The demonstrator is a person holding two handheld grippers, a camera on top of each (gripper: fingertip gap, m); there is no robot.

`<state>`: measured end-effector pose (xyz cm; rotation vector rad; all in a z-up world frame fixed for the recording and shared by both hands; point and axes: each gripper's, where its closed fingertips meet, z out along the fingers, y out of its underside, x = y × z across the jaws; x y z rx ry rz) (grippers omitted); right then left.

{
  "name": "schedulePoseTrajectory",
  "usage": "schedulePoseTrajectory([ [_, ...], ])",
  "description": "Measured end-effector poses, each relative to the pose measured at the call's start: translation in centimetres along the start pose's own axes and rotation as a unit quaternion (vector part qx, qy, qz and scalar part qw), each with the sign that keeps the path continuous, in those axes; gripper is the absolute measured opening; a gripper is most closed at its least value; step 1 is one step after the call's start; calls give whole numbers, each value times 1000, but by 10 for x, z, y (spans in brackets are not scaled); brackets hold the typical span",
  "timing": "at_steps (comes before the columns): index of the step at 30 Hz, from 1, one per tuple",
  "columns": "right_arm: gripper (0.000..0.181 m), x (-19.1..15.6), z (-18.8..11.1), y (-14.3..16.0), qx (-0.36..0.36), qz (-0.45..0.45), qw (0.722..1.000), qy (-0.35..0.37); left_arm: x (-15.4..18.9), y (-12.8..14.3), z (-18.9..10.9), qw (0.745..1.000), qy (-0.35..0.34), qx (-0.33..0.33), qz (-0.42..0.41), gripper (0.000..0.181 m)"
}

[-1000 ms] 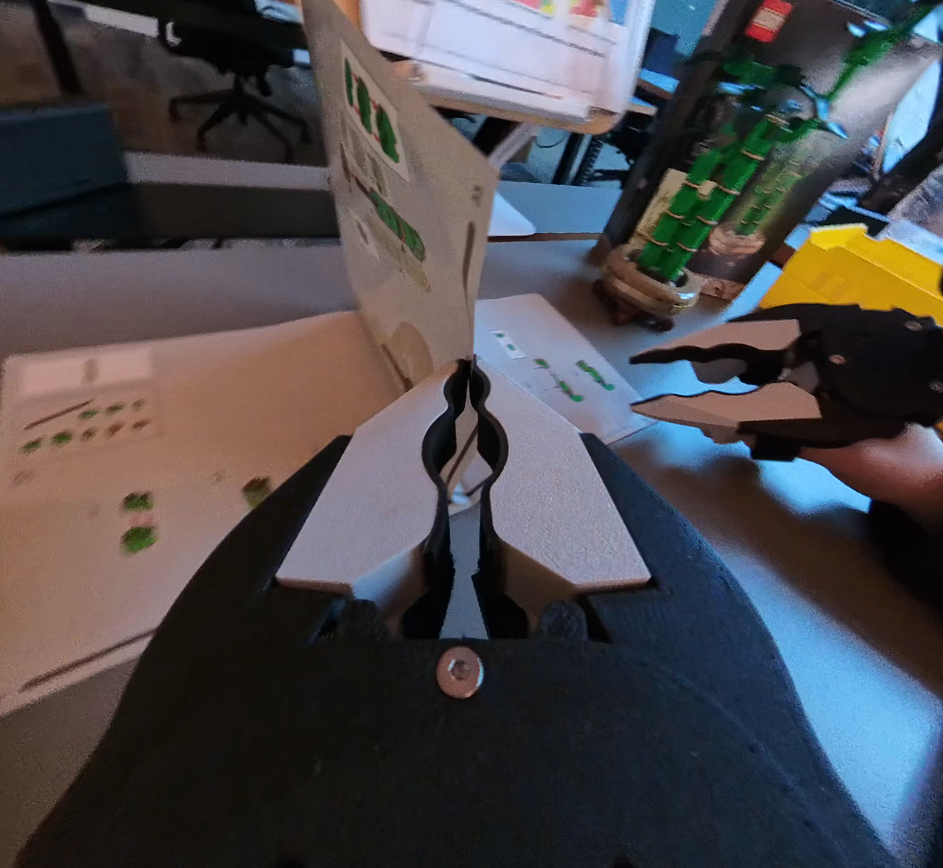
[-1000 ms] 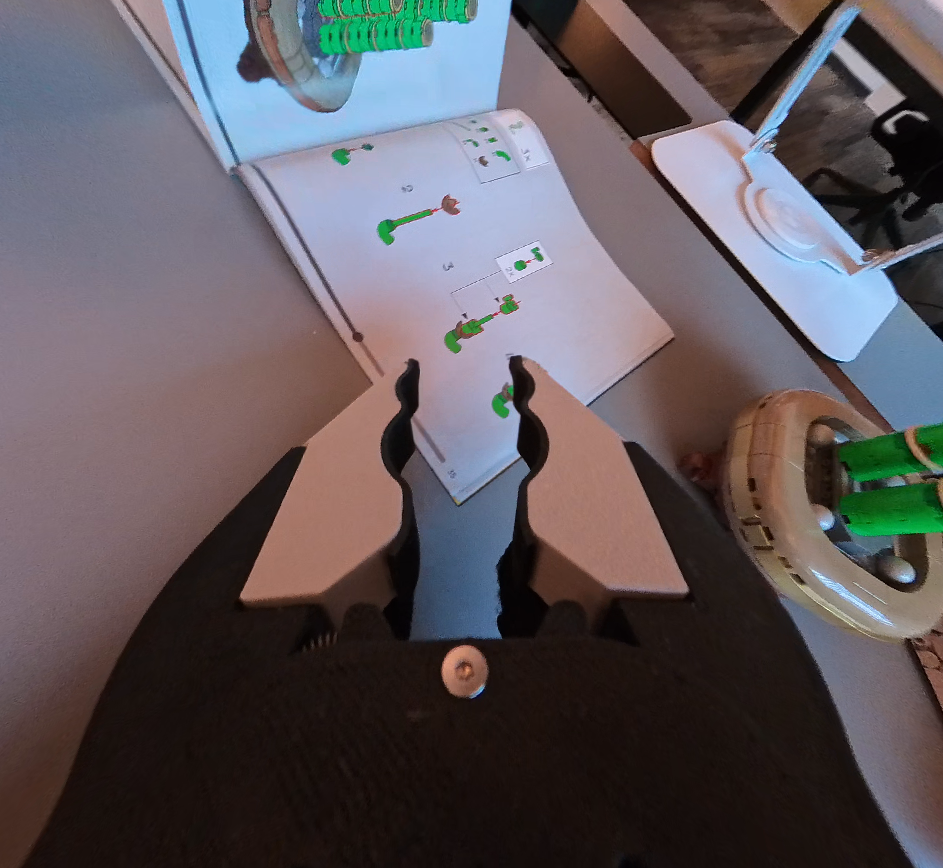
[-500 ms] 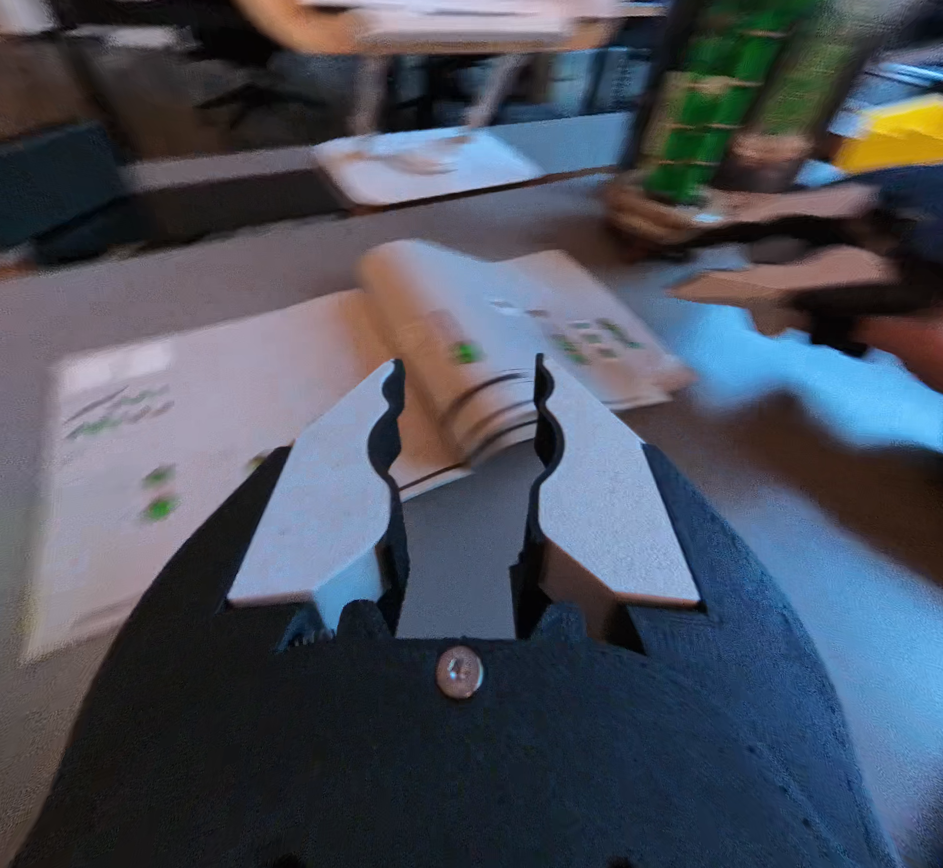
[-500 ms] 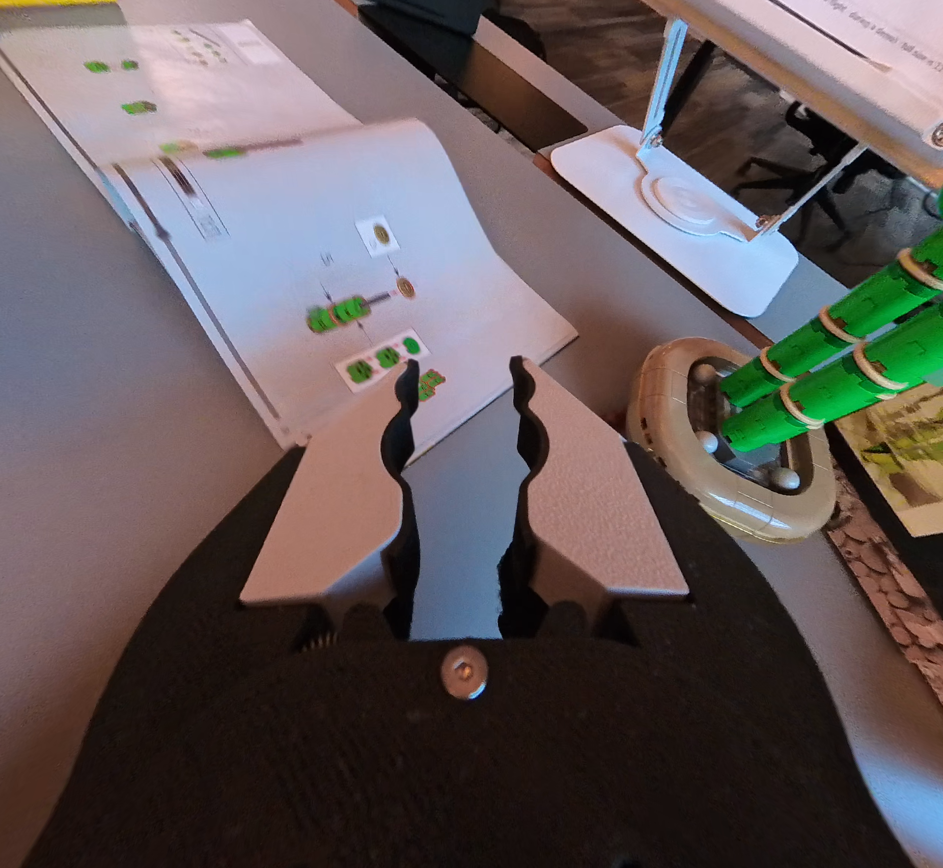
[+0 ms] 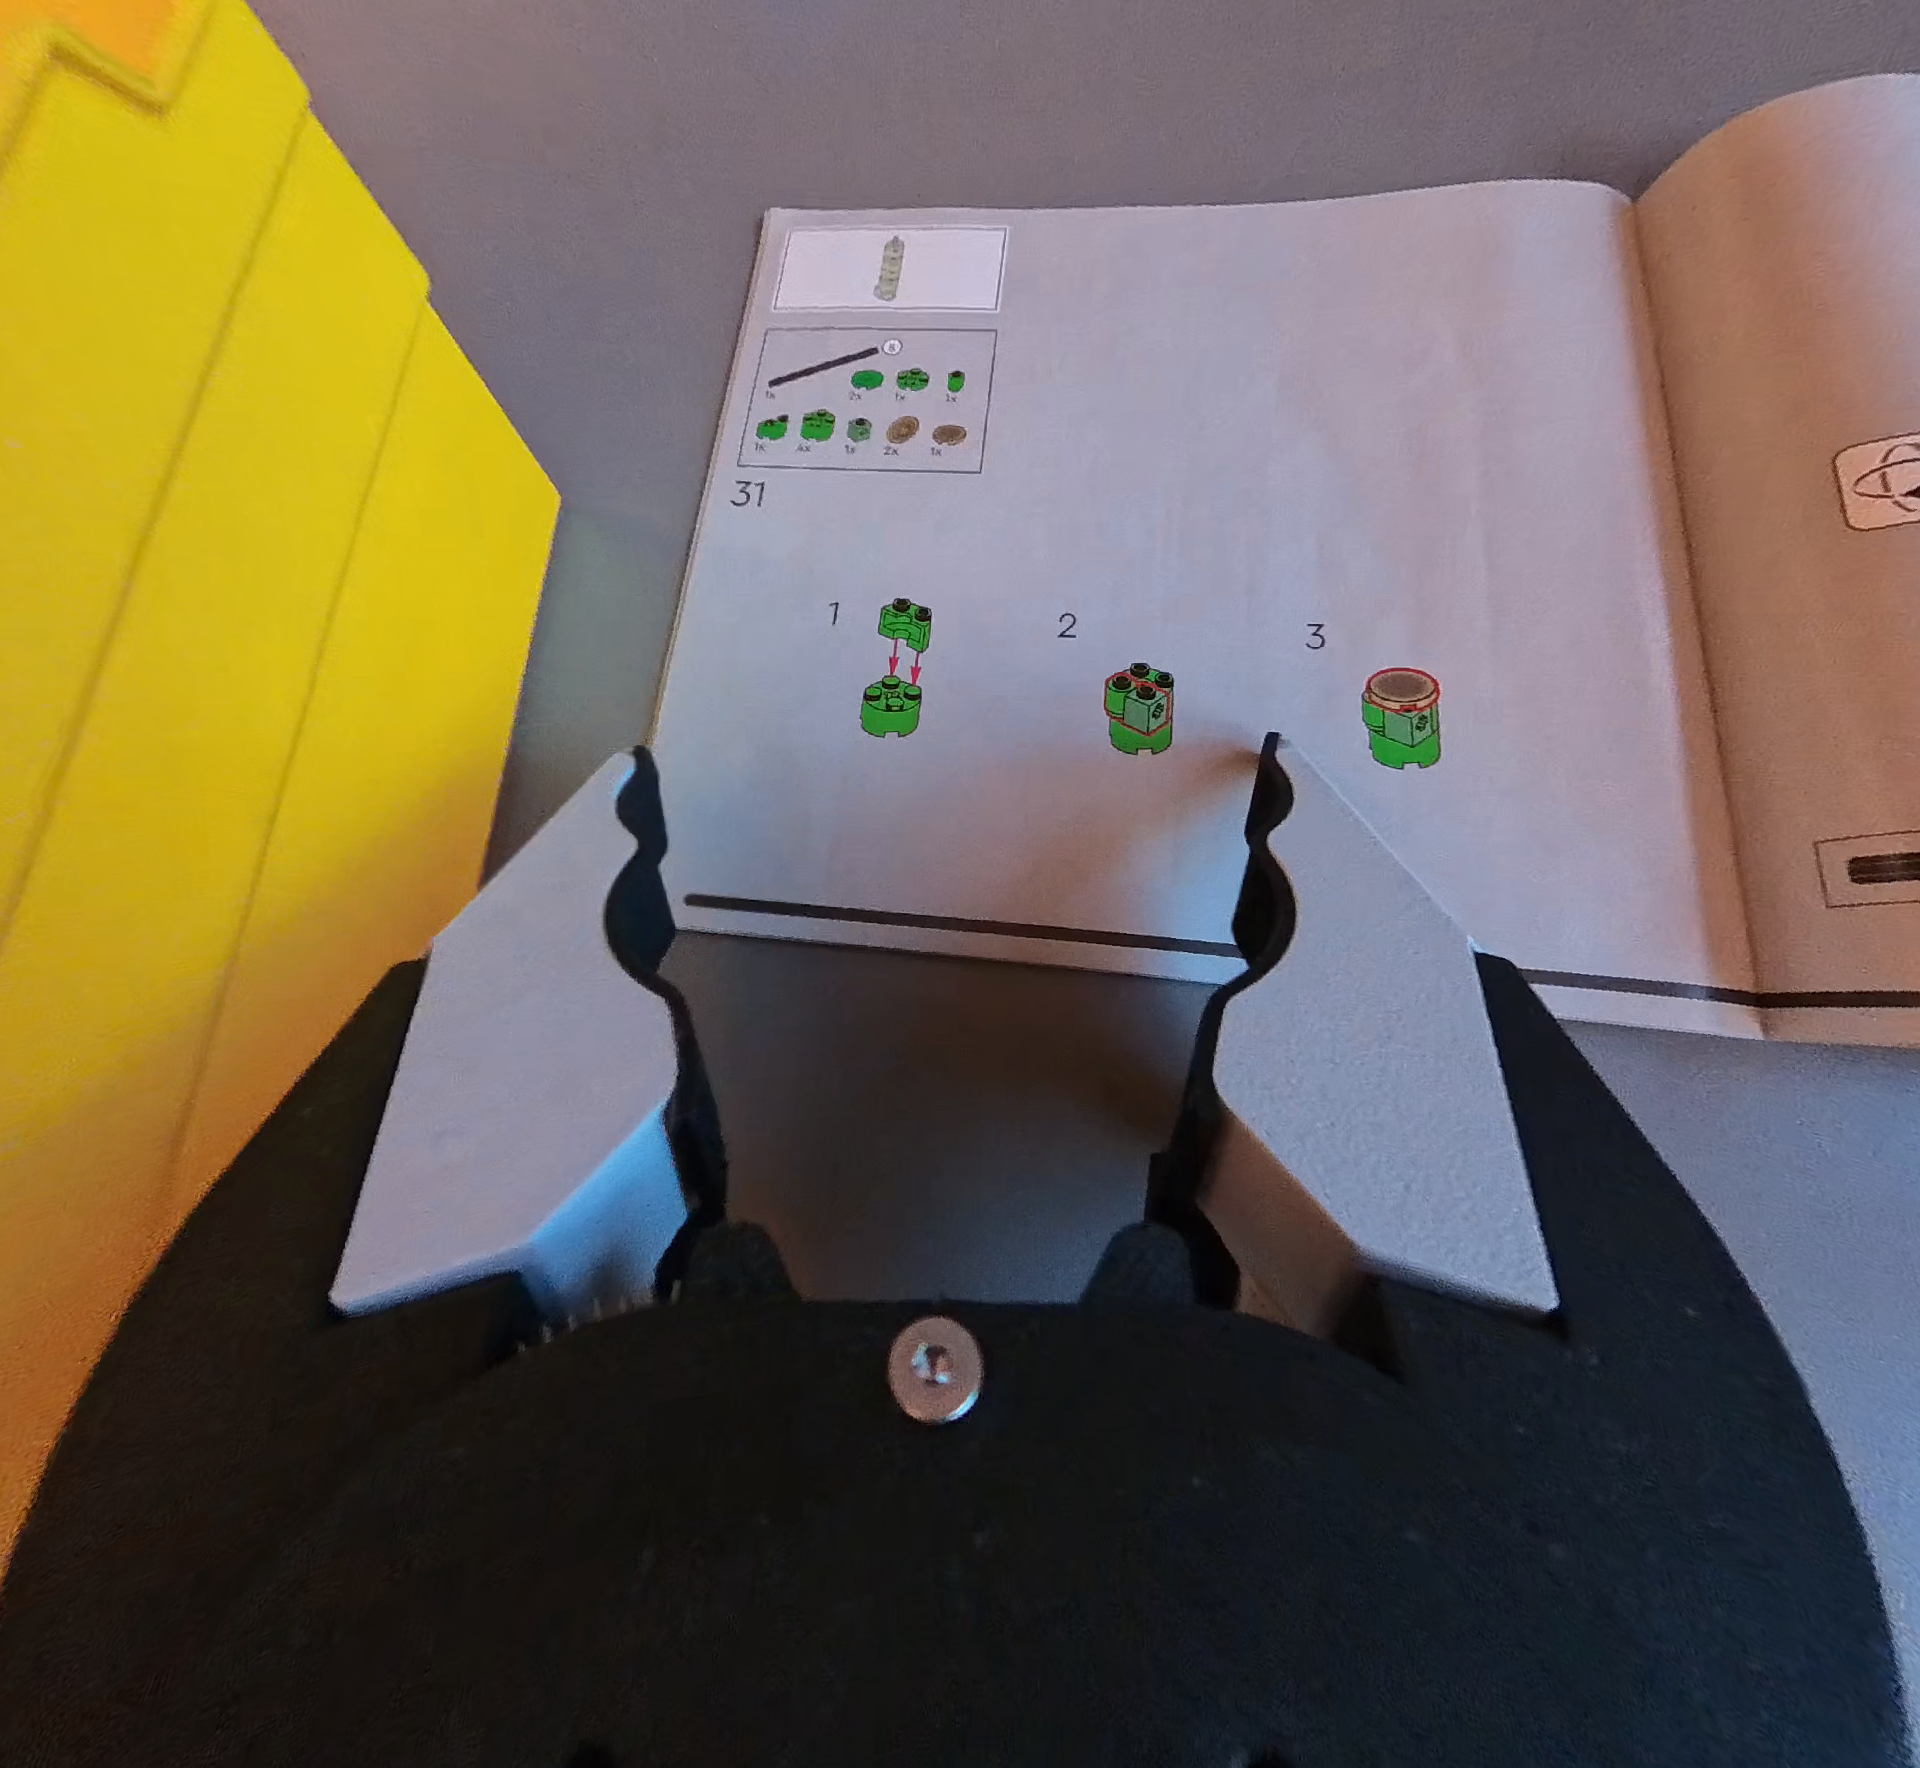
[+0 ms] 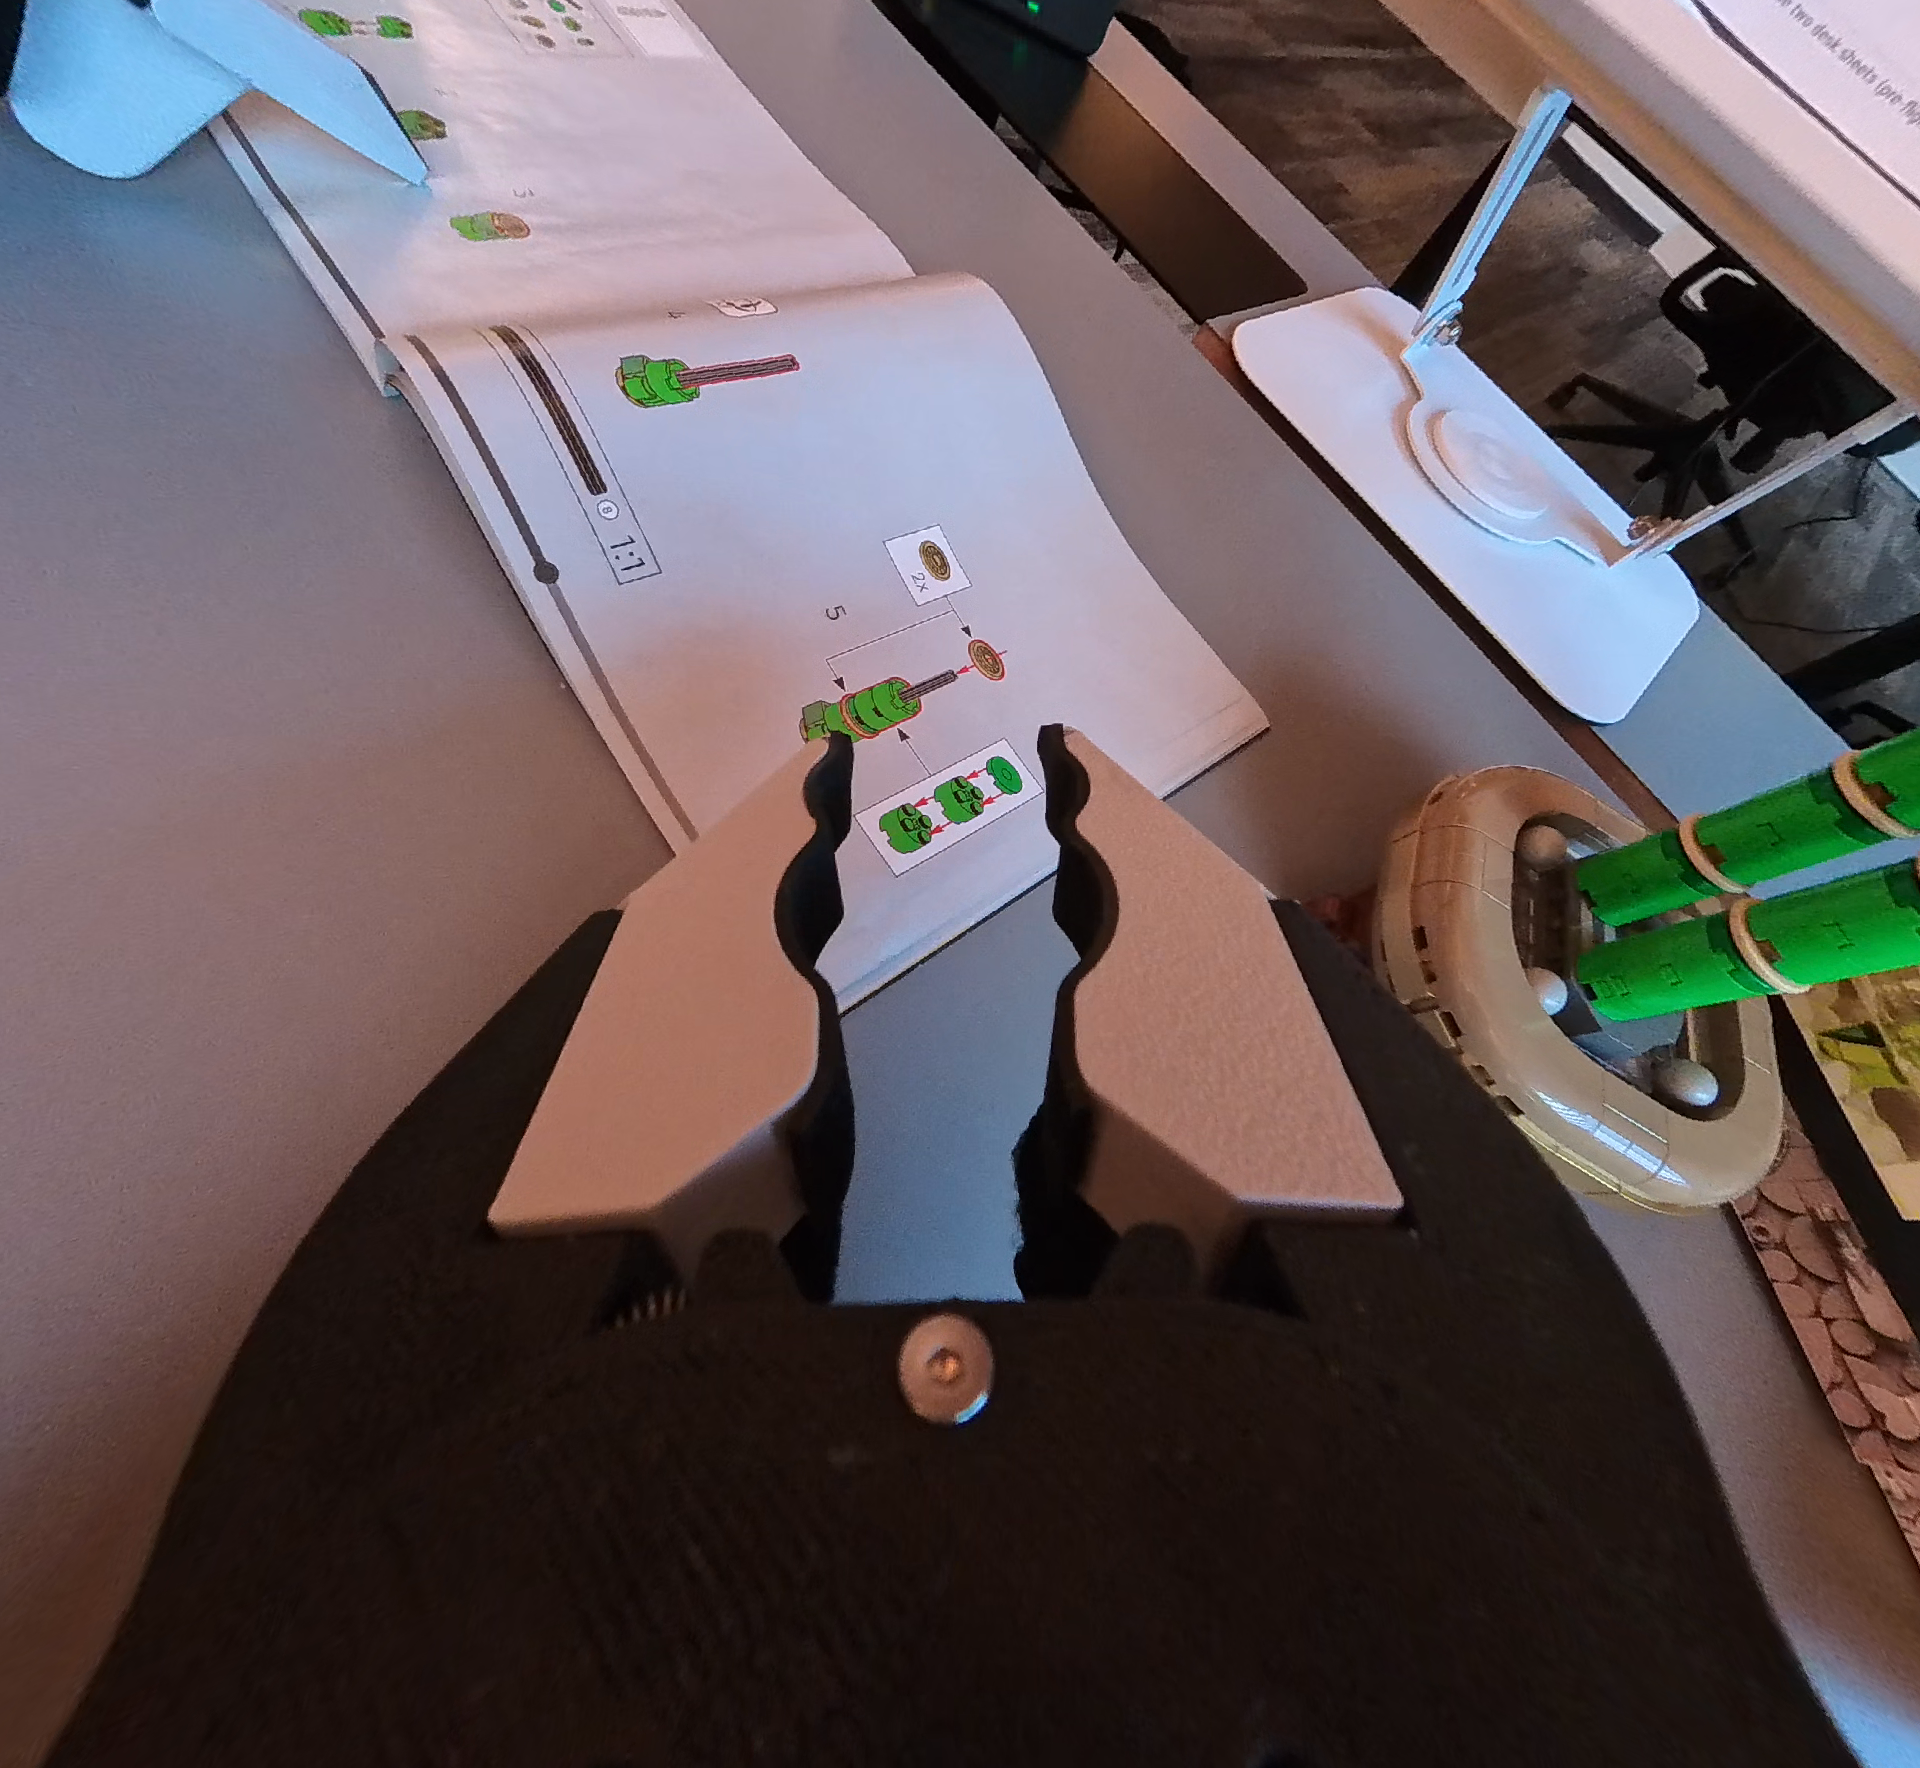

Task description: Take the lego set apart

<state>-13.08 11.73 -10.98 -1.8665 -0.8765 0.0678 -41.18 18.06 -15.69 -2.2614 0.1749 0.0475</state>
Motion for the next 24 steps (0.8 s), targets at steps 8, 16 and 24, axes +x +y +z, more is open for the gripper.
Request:
schedulePoseTrajectory([
  [8, 37, 0, 0, 0, 0, 2, 1000, -3, 4, 5, 0, 999, 35, -12, -19, 106],
  [16, 37, -1, 2, 1, -3, 5, 1000, -5, 14, 2, -2, 999, 53, -3, -1, 81],
  [24, 36, 1, 1, 0, 0, 7, 1000, -4, 30, 0, -5, 996, 80, 7, 29, 50],
])
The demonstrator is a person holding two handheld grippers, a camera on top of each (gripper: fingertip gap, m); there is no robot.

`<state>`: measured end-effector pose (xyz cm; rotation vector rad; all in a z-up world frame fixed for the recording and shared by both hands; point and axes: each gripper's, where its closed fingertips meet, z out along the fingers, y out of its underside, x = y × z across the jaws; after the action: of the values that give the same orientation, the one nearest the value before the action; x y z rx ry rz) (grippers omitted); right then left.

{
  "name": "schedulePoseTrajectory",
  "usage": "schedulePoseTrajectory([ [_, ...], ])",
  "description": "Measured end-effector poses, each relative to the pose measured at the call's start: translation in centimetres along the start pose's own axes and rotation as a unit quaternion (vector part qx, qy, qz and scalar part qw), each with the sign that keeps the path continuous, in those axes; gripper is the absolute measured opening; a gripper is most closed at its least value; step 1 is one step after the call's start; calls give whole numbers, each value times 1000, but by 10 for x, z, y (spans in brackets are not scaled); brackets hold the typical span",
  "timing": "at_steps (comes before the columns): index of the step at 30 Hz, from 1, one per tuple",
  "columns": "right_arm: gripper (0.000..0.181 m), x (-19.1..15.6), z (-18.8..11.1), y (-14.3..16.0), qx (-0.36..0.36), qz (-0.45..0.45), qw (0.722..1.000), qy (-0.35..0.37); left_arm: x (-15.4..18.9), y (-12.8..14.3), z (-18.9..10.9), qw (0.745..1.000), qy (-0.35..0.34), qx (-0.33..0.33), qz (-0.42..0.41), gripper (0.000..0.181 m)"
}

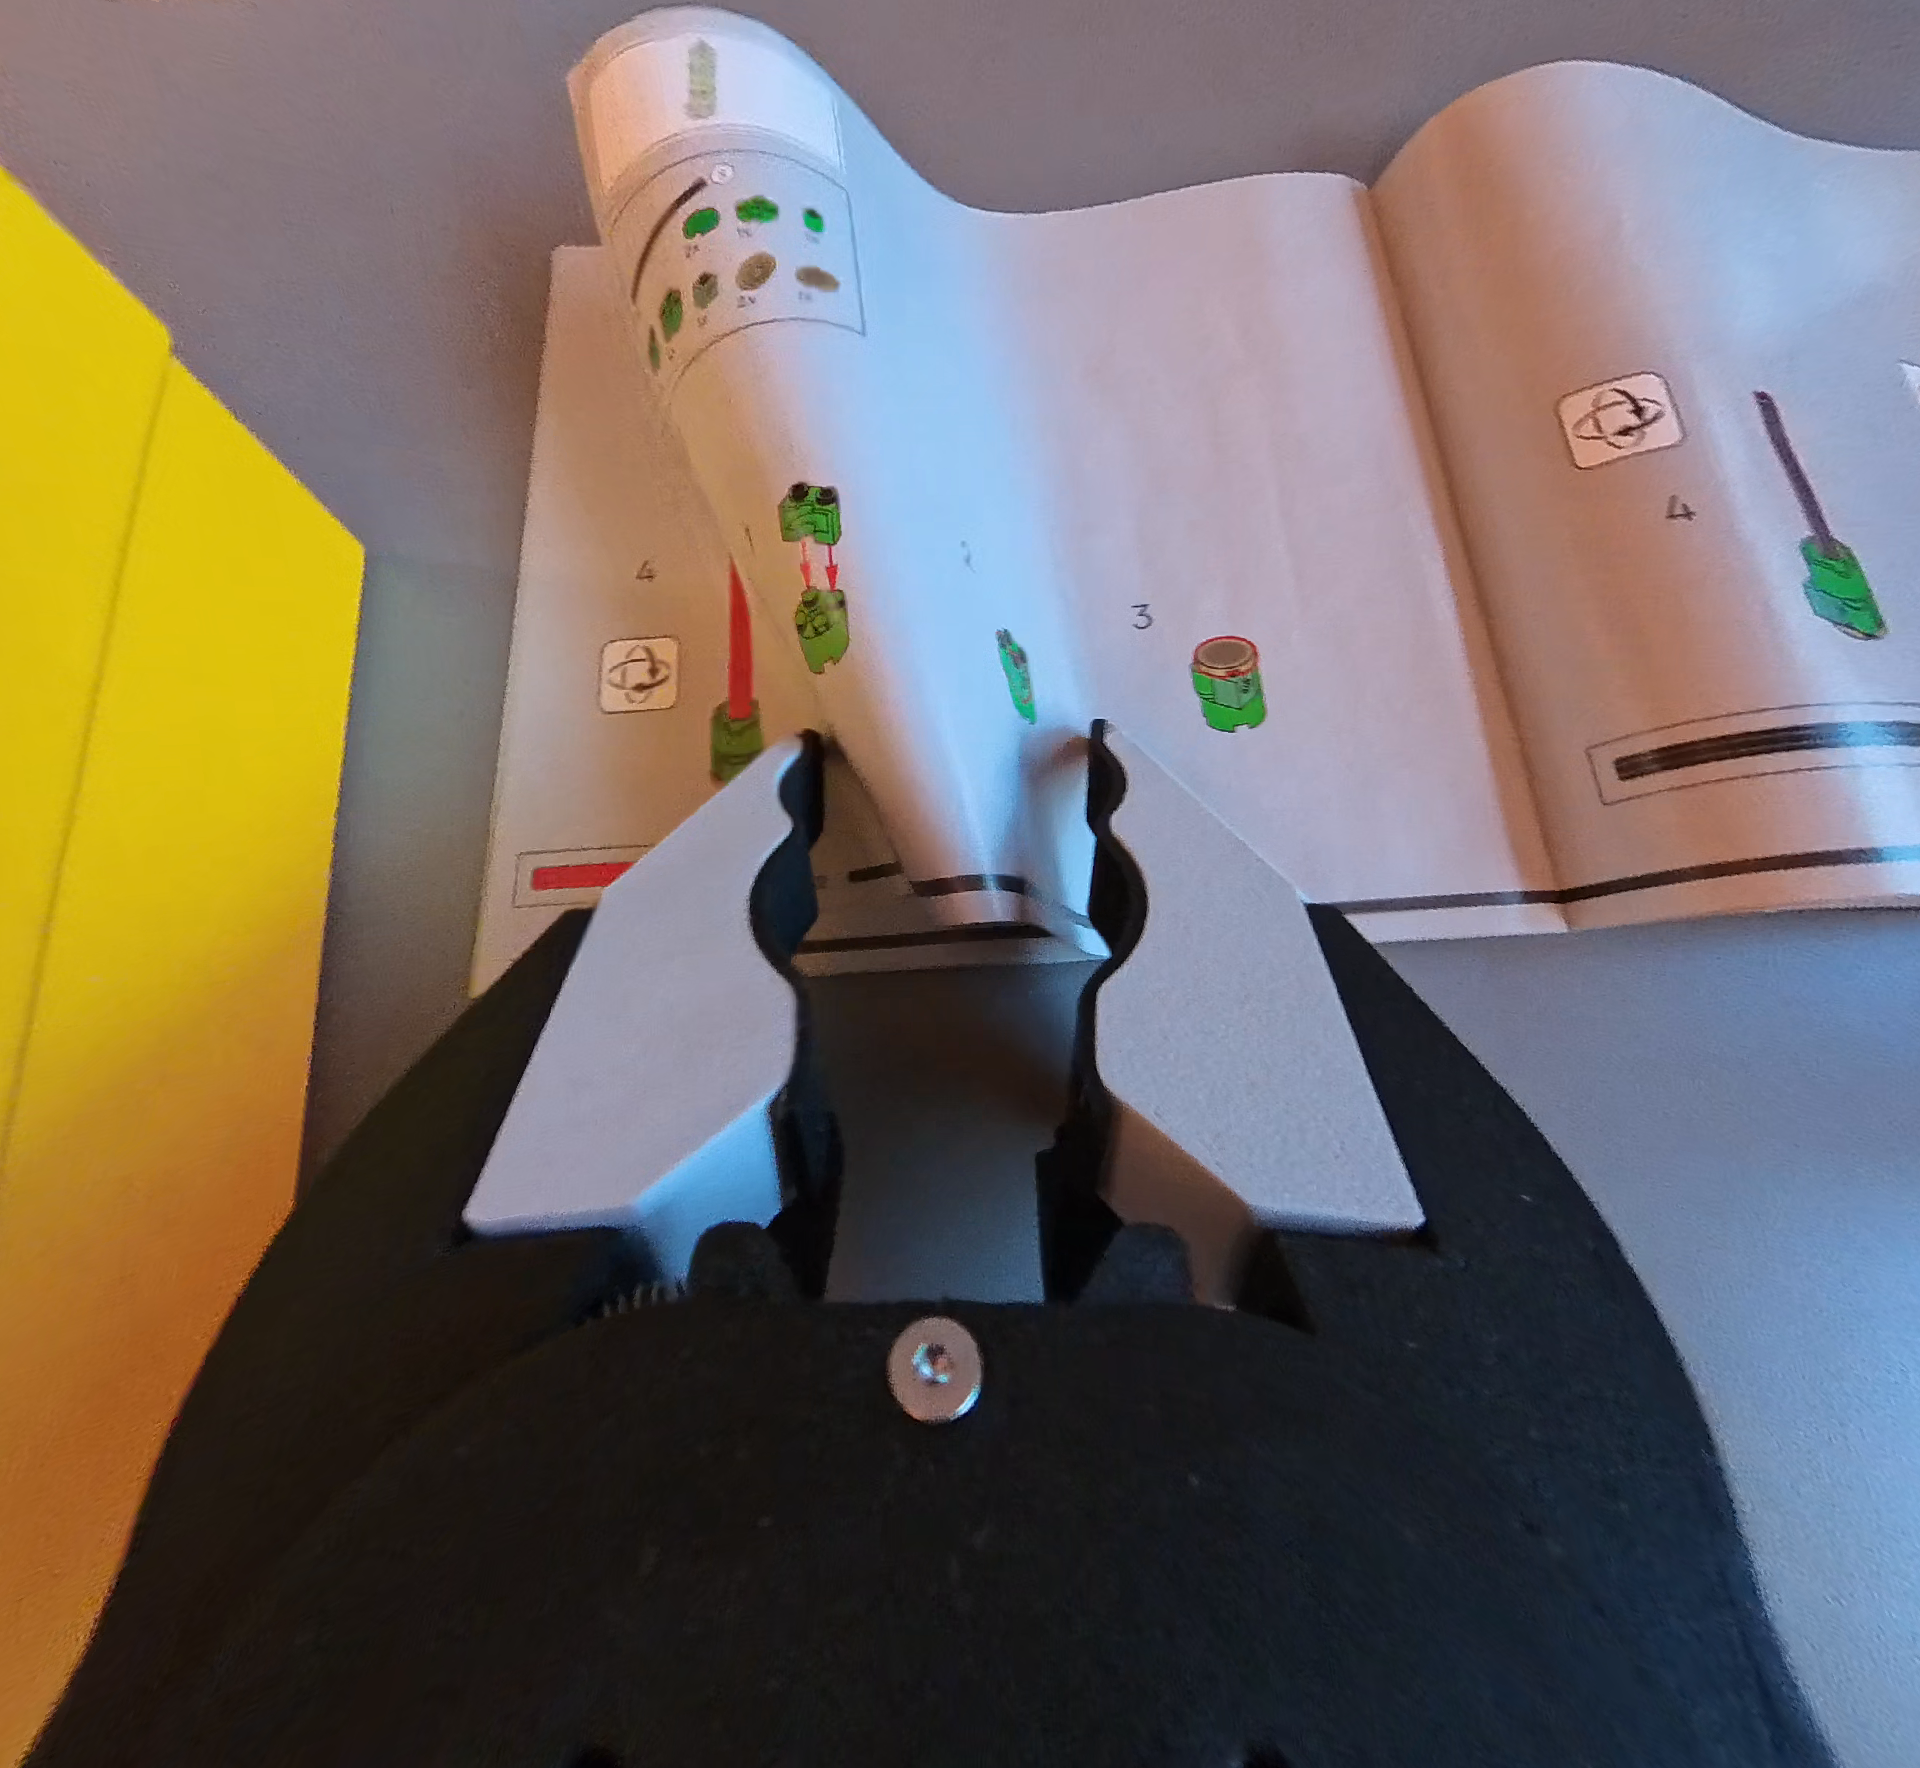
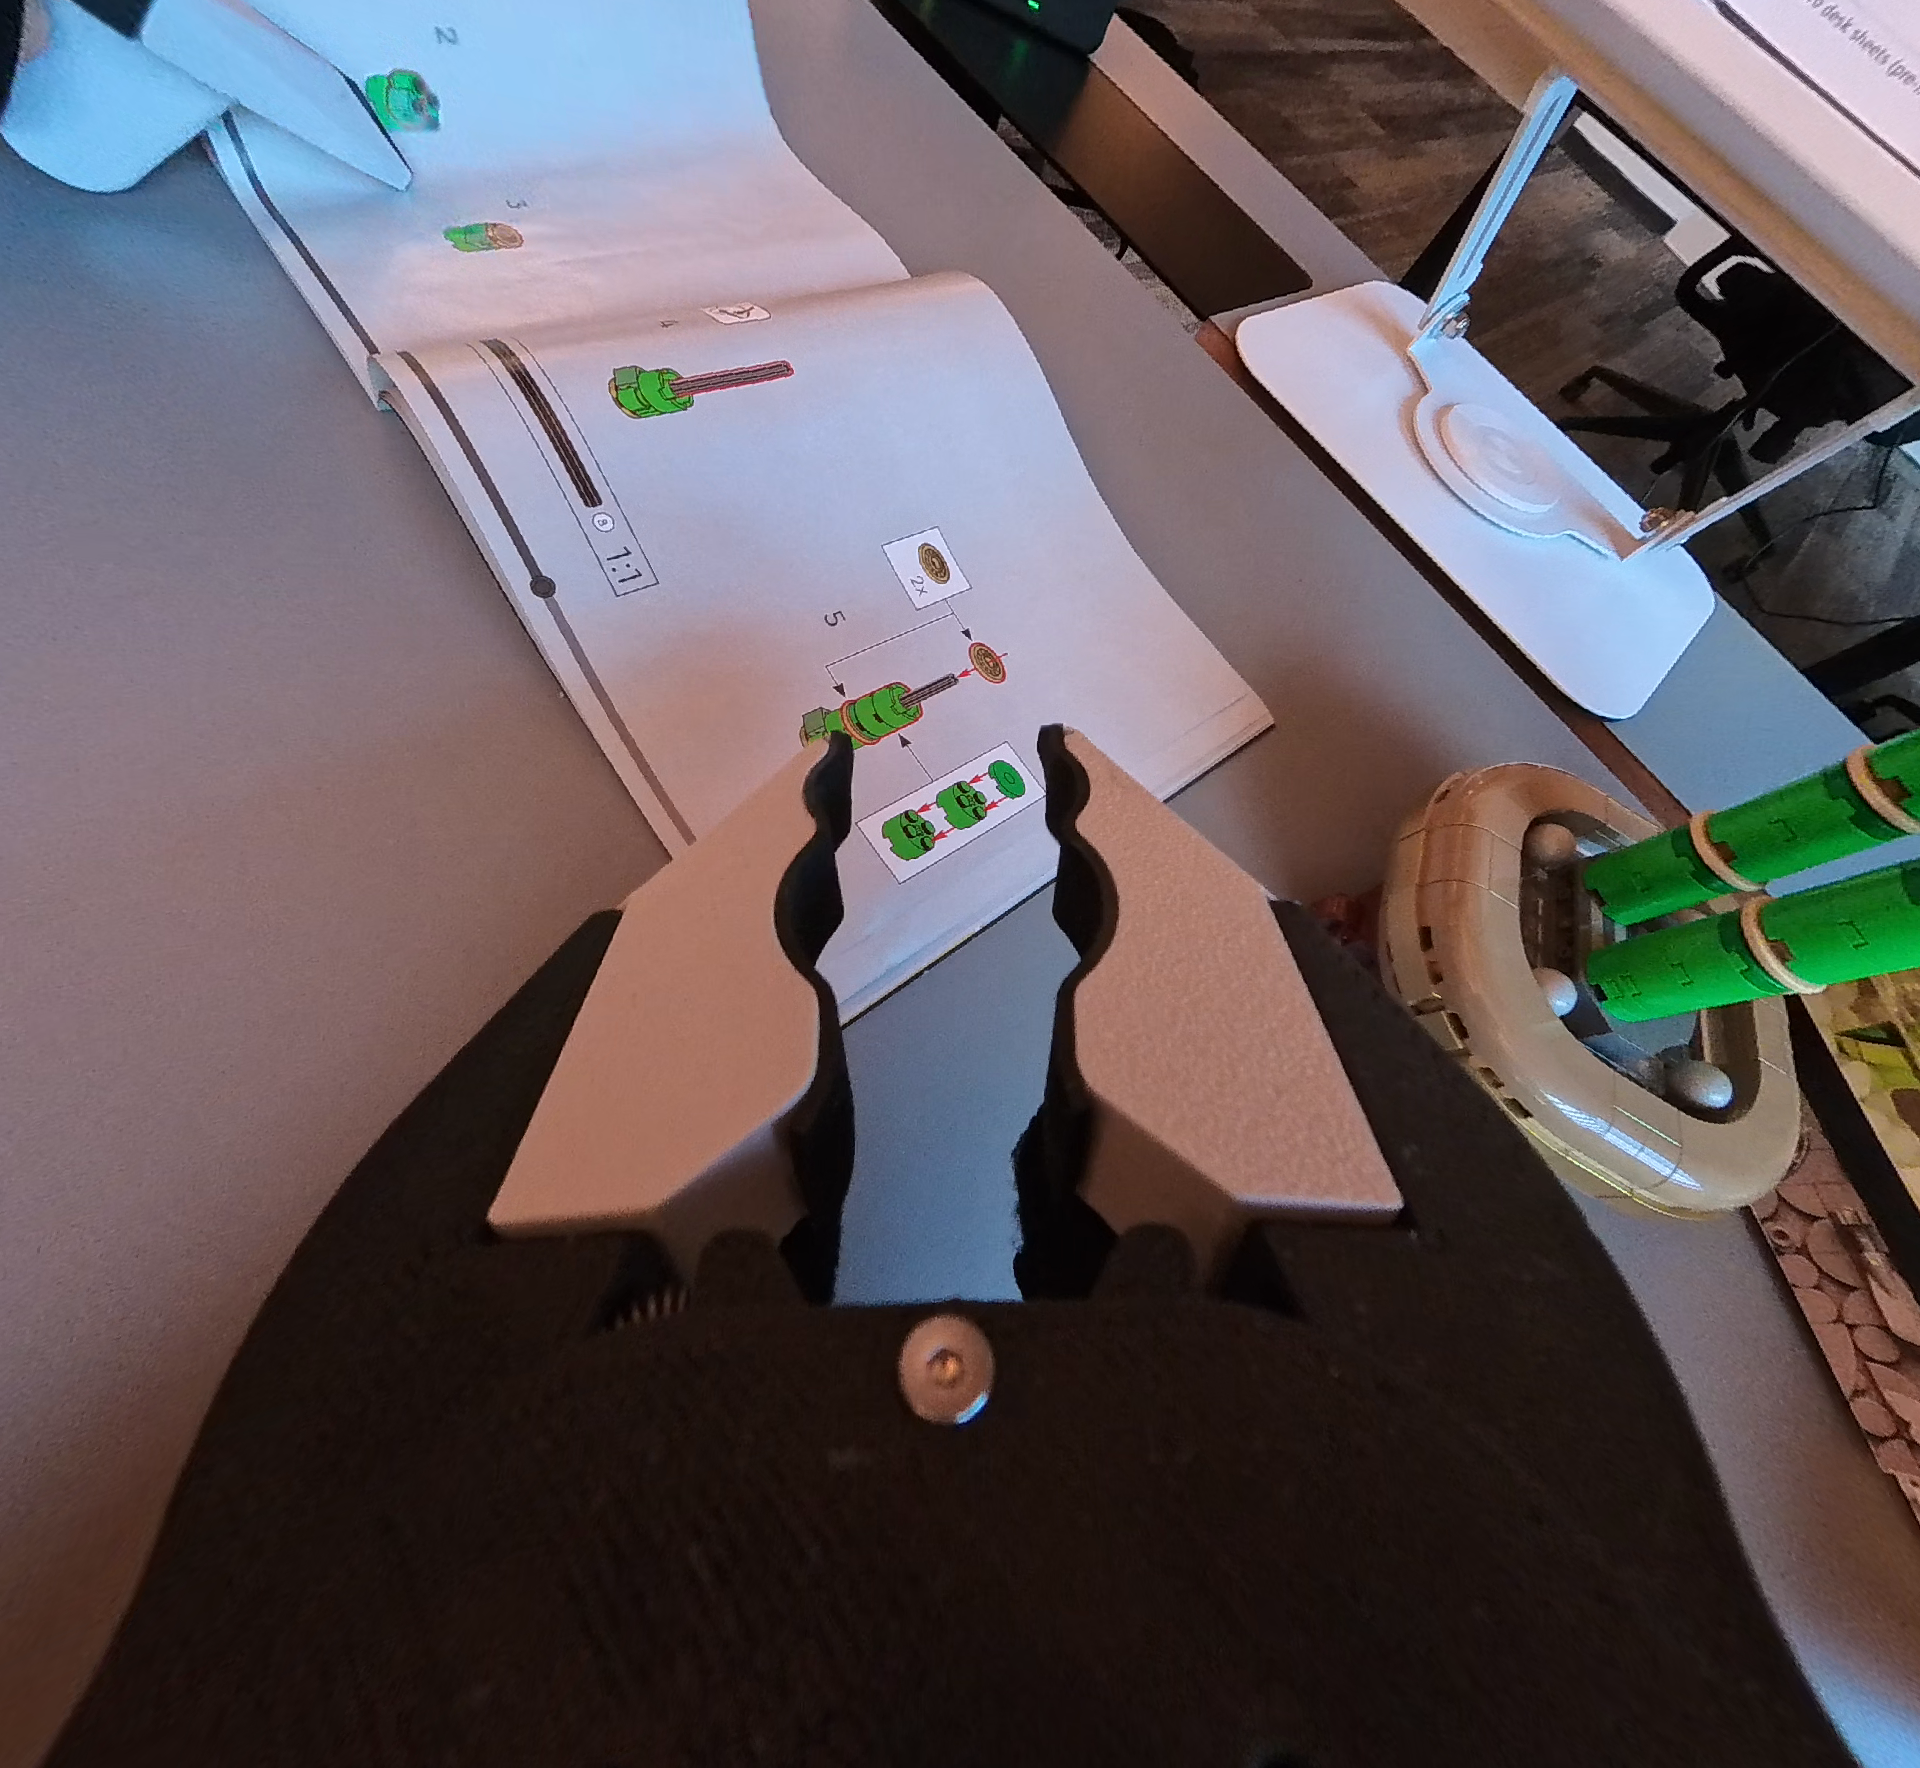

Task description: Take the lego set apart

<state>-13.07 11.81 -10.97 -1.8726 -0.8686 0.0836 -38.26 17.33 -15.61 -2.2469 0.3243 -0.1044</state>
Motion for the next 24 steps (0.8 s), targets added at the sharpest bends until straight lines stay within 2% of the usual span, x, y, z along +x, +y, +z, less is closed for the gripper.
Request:
schedulePoseTrajectory([
  [5, 37, -1, -1, -3, 5, 4, 1000, -3, 26, -7, -2, 999, 36, 13, 33, 17],
  [8, 37, -1, -1, -3, 6, 6, 1000, -4, 44, -20, -8, 996, 60, 42, 47, 9],
  [12, 37, 1, 0, -2, 4, 12, 1000, -6, 87, -47, -30, 983, 118, 118, 79, 14],
  [14, 37, 2, 0, 0, 1, 15, 1000, -5, 122, -52, -45, 966, 185, 145, 108, 21],
  [16, 37, 3, 1, 2, -1, 20, 1000, -7, 151, -47, -54, 949, 252, 145, 122, 28],
  [19, 37, 0, 3, 5, -5, 31, 999, -18, 157, -42, -57, 943, 287, 129, 109, 44],
  [24, 36, -7, 9, 11, -12, 59, 997, -46, 148, -55, -94, 911, 366, 181, 51, 49],
])
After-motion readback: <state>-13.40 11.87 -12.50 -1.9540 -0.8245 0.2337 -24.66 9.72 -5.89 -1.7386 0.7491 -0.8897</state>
